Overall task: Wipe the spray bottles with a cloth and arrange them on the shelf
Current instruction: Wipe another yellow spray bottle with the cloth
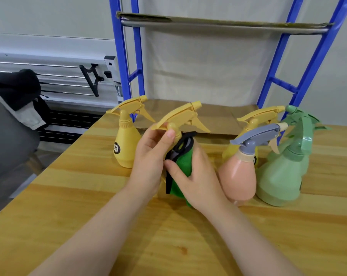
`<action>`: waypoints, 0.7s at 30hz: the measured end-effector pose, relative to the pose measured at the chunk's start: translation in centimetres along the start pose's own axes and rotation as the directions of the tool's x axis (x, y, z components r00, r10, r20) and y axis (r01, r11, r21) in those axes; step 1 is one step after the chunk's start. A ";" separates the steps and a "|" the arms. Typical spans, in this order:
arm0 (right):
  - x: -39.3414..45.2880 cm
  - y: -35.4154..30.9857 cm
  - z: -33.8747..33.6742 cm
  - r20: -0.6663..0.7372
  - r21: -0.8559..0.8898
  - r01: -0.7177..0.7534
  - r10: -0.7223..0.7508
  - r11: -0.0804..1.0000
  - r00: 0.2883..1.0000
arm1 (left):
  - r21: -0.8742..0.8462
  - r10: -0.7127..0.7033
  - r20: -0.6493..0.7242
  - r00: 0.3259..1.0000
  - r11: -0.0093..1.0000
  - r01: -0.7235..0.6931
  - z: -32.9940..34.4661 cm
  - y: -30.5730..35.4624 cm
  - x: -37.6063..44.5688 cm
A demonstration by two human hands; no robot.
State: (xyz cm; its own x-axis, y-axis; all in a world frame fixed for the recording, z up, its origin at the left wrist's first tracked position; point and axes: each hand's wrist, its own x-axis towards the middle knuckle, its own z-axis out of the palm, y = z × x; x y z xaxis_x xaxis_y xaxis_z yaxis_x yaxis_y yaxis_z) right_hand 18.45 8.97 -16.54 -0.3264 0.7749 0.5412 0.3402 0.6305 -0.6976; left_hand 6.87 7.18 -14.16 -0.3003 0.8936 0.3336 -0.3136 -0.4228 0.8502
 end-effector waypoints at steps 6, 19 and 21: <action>-0.3 -0.2 0.0 -0.011 -0.003 0.017 -0.017 1.000 1.000 | -0.121 -0.010 -0.045 0.999 0.993 0.005 -0.2 0.7 0.3; -0.7 0.5 0.3 0.034 0.107 -0.081 0.078 0.991 0.996 | -0.320 -0.050 -0.199 0.979 0.947 -0.017 -1.5 2.2 1.6; -0.6 0.3 0.0 0.036 0.103 -0.055 0.052 0.993 0.998 | -0.275 -0.046 -0.181 0.982 0.961 -0.006 -1.5 2.0 1.5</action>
State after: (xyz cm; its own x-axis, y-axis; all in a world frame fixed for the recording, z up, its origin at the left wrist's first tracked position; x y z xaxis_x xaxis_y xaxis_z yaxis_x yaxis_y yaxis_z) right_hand 18.77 8.69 -17.09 -0.3399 0.8046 0.4870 0.2647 0.5787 -0.7714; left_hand 4.40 7.46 -12.52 -0.4439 0.8698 0.2153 -0.5472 -0.4534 0.7036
